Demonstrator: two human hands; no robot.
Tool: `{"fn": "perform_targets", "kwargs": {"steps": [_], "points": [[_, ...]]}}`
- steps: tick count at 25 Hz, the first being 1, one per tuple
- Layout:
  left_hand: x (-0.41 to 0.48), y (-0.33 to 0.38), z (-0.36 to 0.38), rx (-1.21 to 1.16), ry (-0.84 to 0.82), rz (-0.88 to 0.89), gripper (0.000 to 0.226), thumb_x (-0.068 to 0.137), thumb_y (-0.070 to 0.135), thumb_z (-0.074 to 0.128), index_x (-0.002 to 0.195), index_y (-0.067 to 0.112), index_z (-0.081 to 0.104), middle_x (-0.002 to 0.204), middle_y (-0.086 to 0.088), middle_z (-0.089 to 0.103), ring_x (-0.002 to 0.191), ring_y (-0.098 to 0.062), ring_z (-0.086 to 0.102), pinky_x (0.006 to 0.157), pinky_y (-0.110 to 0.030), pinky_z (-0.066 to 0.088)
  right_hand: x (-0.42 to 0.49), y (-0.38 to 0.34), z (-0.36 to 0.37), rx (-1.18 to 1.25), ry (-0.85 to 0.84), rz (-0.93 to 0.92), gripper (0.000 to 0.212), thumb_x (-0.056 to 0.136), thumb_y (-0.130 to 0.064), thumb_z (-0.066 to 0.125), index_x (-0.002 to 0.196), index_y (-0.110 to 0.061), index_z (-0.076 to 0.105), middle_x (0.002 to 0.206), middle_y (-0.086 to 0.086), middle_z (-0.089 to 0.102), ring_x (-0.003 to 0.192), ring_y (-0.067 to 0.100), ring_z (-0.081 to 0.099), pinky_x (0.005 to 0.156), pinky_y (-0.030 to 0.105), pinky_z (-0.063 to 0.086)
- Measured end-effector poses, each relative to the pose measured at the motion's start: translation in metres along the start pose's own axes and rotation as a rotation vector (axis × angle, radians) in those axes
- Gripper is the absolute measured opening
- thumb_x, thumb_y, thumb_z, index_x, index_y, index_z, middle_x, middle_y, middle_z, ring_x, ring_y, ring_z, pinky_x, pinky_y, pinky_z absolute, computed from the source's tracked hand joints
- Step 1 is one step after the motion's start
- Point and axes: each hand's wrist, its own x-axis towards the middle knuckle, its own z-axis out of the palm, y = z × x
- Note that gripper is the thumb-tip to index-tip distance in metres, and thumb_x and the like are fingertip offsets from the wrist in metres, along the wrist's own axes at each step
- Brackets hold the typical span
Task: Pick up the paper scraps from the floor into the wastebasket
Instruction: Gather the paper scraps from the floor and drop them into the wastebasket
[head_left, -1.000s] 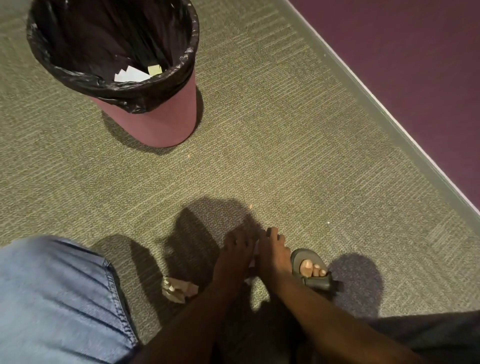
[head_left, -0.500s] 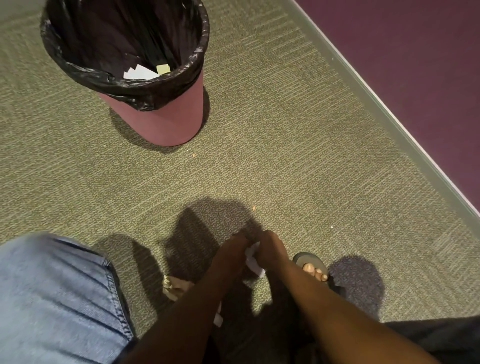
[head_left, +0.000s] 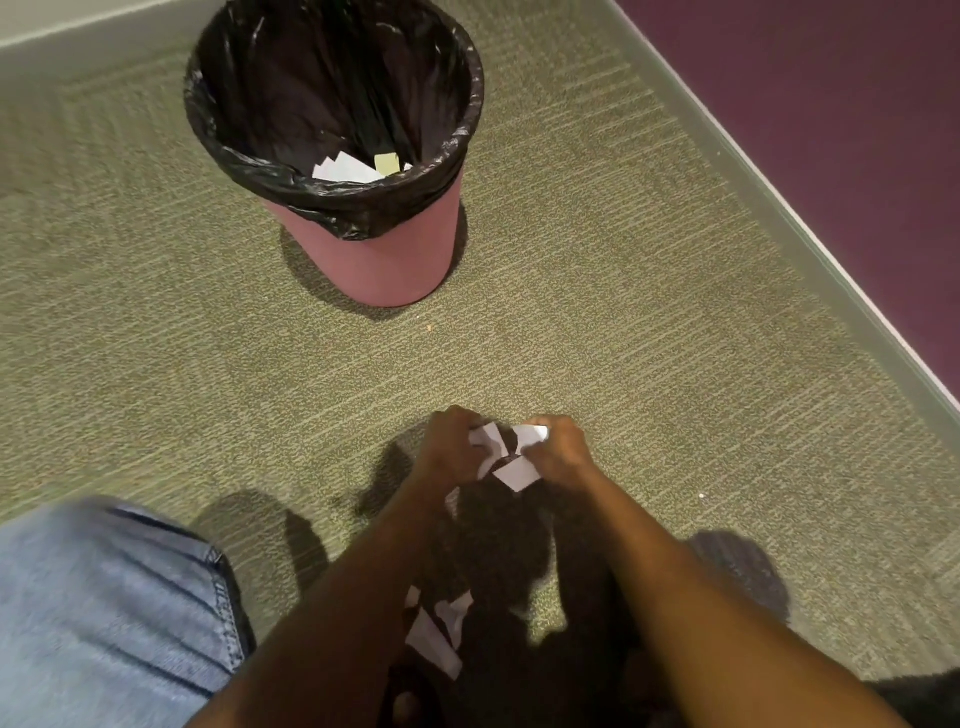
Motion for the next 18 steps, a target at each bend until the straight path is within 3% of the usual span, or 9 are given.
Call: {"fn": "perform_targets", "kwargs": {"steps": [4,6,8,9,11,13,16,18], "points": [[0.009,-0.011,-0.039,-0.005,0.005,-0.008,0.026,0.071,0.016,0.079,0.063,-0.004,0.063,0.064,-0.015,0.063,0.060,-0.027,0.059,0.057,-0.026,0.037,0.010,-0.037,0.006,-0.016,-0.216,-0.134,0.014,0.077,0.002,0.070,0.074,-0.011,0.068,0.078,0.007,0.063,0.074,0.020,0.058,0.066,0.033,0.046],[0.005,0.015,-0.080,0.015,-0.172,0.026,0.025,0.072,0.012,0.080,0.061,-0.002,0.063,0.061,-0.005,0.054,0.056,-0.016,0.047,0.053,-0.027,0.036,0.014,-0.063,-0.001,-0.223,-0.411,-0.245,0.013,0.076,-0.003,0.076,0.088,-0.002,0.070,0.083,0.011,0.064,0.078,0.021,0.058,0.073,0.041,0.052],[-0.001,0.055,-0.133,0.053,-0.429,0.090,0.017,0.075,0.013,0.079,0.064,0.011,0.066,0.061,0.004,0.057,0.059,-0.012,0.051,0.052,-0.024,0.039,0.014,-0.096,-0.012,-0.485,-0.613,-0.298,0.031,0.078,-0.009,0.078,0.106,0.000,0.068,0.093,0.010,0.064,0.085,0.020,0.057,0.078,0.035,0.053],[-0.005,0.074,-0.162,0.030,-0.465,0.128,0.012,0.075,0.013,0.079,0.070,0.014,0.069,0.064,0.007,0.062,0.060,-0.011,0.057,0.052,-0.022,0.043,0.012,-0.114,-0.016,-0.509,-0.685,-0.301,0.033,0.079,-0.010,0.077,0.110,-0.003,0.067,0.097,0.008,0.062,0.090,0.019,0.055,0.082,0.034,0.052],[-0.012,0.105,-0.227,-0.081,-0.343,0.159,0.010,0.077,0.011,0.079,0.085,0.008,0.074,0.074,-0.001,0.073,0.063,-0.011,0.066,0.054,-0.025,0.052,0.002,-0.156,-0.026,-0.501,-0.793,-0.387,0.026,0.078,-0.017,0.076,0.102,-0.017,0.069,0.101,0.003,0.063,0.096,0.023,0.058,0.091,0.041,0.053],[-0.013,0.119,-0.284,-0.231,-0.091,0.176,0.018,0.075,0.009,0.079,0.092,0.005,0.075,0.082,-0.011,0.076,0.065,-0.016,0.068,0.056,-0.030,0.056,-0.010,-0.195,-0.041,-0.461,-0.787,-0.597,0.022,0.076,-0.015,0.076,0.096,-0.022,0.071,0.099,0.004,0.070,0.089,0.024,0.065,0.077,0.036,0.053],[0.018,0.107,-0.338,-0.367,0.299,0.117,0.026,0.072,0.010,0.082,0.096,0.006,0.075,0.085,-0.009,0.076,0.067,-0.019,0.070,0.066,-0.037,0.059,-0.037,-0.238,-0.078,-0.130,-0.771,-0.689,0.028,0.082,0.000,0.073,0.103,-0.019,0.071,0.093,0.003,0.068,0.082,0.013,0.059,0.070,0.027,0.046],[0.051,0.090,-0.344,-0.378,0.427,0.016,0.029,0.070,0.010,0.083,0.097,0.002,0.074,0.083,-0.010,0.074,0.061,-0.020,0.066,0.066,-0.038,0.058,-0.047,-0.257,-0.100,0.067,-0.702,-0.735,0.028,0.084,0.003,0.071,0.104,-0.017,0.072,0.095,0.009,0.069,0.083,0.016,0.059,0.070,0.030,0.047]]}}
